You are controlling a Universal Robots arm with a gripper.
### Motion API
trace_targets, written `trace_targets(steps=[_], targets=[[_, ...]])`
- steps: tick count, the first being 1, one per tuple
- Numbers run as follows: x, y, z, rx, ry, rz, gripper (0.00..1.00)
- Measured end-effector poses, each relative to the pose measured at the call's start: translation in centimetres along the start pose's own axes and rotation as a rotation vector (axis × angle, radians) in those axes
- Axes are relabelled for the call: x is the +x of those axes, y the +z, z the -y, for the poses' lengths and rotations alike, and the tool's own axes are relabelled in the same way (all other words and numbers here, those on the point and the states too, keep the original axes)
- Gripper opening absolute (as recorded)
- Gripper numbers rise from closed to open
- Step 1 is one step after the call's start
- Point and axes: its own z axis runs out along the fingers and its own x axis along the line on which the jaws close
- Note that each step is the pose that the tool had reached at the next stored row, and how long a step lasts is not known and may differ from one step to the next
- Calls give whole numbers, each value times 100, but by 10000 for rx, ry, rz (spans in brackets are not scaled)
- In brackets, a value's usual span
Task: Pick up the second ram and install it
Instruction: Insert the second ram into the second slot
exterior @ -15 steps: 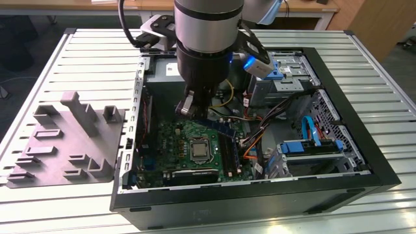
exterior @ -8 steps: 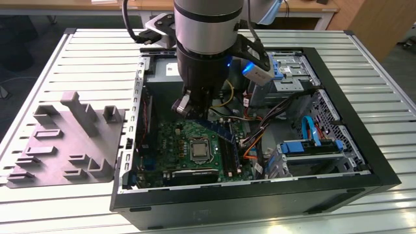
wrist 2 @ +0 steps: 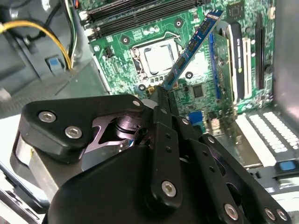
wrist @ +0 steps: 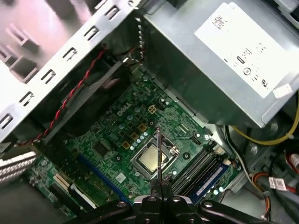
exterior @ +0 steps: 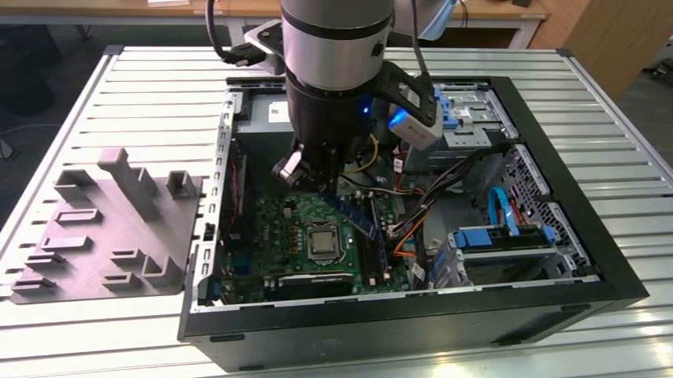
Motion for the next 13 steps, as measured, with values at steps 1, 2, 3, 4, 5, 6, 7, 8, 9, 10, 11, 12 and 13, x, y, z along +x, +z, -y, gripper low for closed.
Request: trace_targets(steps=[1, 2, 3, 4, 5, 6, 7, 8, 9, 10, 11, 12, 13], targets=[[0, 3, 0, 4, 181, 7, 12], [0, 5, 0, 10, 376, 14, 12], [0, 8, 0, 14, 557, 21, 12], [0, 10, 0, 19, 736, 28, 12], [0, 13, 0, 24, 915, 34, 12], [0, 15, 1, 29, 1096, 40, 12], [0, 18, 1, 33, 1274, 47, 12], [0, 20, 1, 37, 1455, 54, 12], [0, 23, 1, 42, 1644, 61, 12], [1, 26, 1, 47, 1831, 68, 12], [1, 28, 1, 52, 2010, 74, 12], [1, 30, 1, 57, 2189, 81, 12], [1, 32, 1, 61, 2370, 87, 12]])
